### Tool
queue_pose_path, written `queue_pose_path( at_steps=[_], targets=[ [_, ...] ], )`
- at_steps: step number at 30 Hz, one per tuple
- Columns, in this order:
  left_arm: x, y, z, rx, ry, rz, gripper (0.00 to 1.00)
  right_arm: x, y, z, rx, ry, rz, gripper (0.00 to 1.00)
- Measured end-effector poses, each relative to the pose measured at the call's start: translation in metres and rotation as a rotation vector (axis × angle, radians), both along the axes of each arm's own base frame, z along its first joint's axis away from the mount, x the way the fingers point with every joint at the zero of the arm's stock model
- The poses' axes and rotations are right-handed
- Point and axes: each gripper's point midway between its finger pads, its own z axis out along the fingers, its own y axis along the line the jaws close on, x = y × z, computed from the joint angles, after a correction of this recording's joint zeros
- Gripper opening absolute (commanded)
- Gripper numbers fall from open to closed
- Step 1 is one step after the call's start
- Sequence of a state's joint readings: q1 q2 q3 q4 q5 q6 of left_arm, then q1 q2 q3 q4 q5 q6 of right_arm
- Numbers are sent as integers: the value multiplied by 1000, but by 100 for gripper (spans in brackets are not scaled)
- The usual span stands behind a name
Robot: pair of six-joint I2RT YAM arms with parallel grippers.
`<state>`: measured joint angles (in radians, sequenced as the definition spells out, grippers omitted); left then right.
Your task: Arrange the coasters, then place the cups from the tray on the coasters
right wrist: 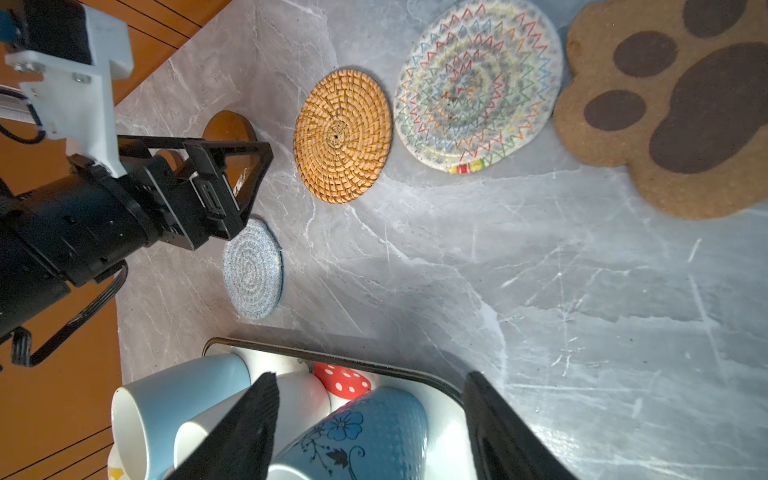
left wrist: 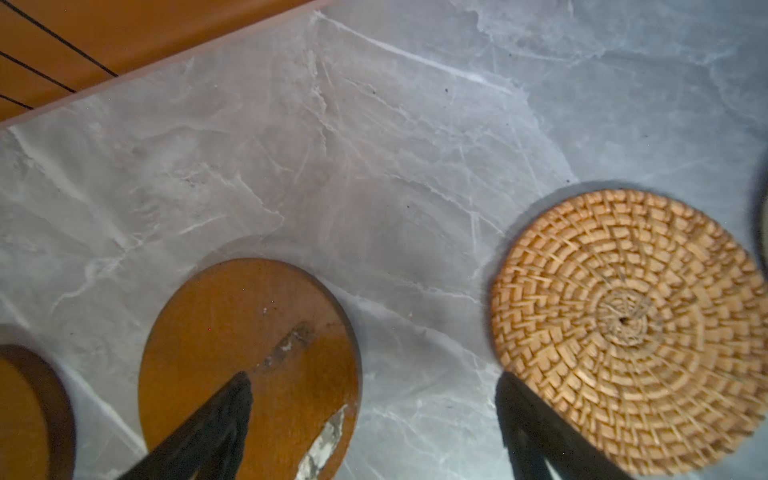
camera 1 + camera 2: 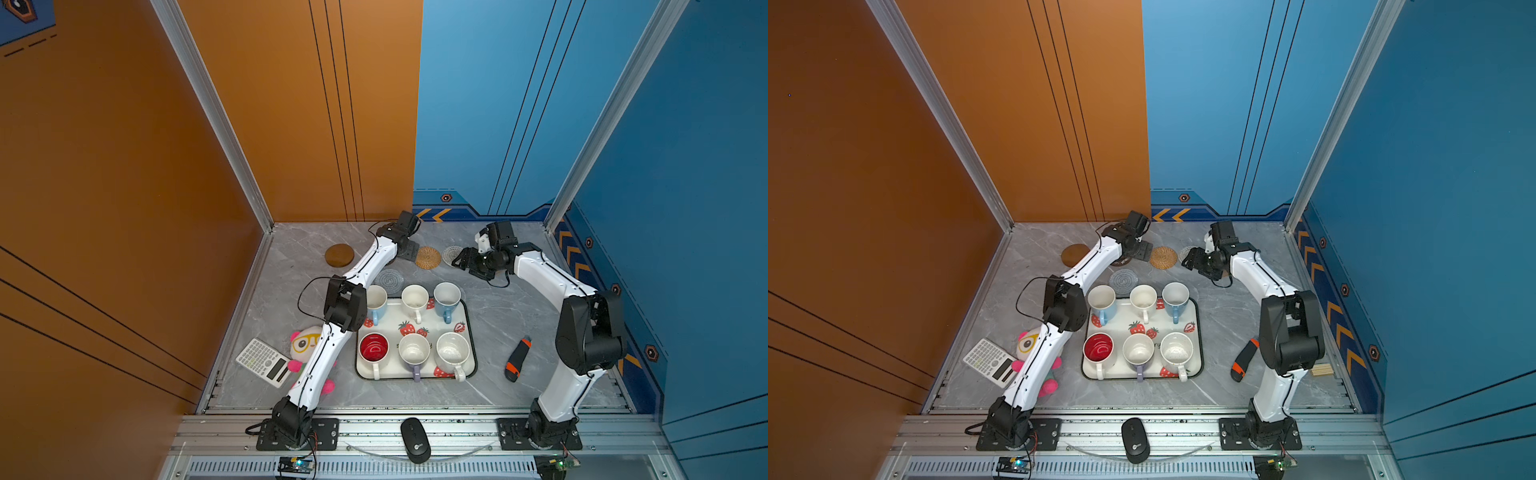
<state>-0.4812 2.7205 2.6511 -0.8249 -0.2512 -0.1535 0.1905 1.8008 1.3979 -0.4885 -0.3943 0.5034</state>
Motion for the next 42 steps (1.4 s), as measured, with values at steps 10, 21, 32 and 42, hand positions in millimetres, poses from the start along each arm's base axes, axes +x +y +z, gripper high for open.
queue_pose_path(
  at_steps=[10, 21, 32, 42],
  targets=[
    [8, 6, -5, 27, -34, 28, 93, -1, 0, -1, 4, 3, -1, 69],
    [8, 9, -10, 31, -26, 34, 93, -1, 1, -2, 6, 5, 1, 69],
    [8, 37, -24, 37, 29, 85, 93, -2, 3, -1, 22, 11, 3, 70],
    [11, 54, -28, 5, 52, 127, 93, -2, 3, -1, 24, 12, 0, 70]
  ],
)
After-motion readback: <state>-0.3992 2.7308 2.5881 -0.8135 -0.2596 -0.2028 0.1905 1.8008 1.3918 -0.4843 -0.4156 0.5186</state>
